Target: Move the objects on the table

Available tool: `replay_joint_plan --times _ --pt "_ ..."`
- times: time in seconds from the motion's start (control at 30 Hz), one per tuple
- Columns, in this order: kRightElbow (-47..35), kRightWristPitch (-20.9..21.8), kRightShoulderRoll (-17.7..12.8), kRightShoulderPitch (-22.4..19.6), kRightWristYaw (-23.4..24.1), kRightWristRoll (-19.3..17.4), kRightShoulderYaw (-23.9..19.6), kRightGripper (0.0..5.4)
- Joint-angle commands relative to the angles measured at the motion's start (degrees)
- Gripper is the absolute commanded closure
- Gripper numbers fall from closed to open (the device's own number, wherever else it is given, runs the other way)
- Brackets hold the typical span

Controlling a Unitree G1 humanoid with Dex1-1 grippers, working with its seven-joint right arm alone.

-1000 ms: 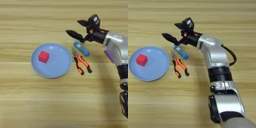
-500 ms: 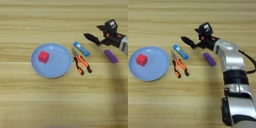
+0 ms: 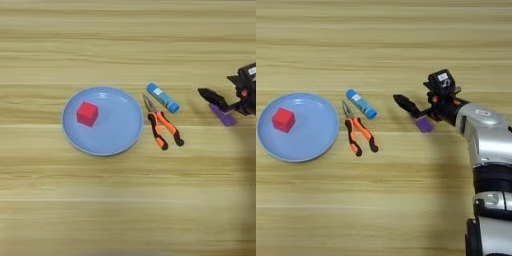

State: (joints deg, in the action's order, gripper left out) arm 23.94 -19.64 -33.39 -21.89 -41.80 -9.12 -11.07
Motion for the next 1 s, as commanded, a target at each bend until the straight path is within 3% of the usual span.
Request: replay_joint_plan --times 0.03,0.27,0.6,1.0 --pt "-2.5 0.54 -3.56 -1.42 2.03 0.46 -1.51 0.04" --pt "2.55 2.37 -2.66 -0.04 3.74 1.41 -1.34 0.04" --pt "14.59 8.23 -2.02 -2.71 5.32 2.97 -0.27 0.04" --pt "21.91 12.74 -1.28 -4.61 5.6 3.89 1.16 1.24"
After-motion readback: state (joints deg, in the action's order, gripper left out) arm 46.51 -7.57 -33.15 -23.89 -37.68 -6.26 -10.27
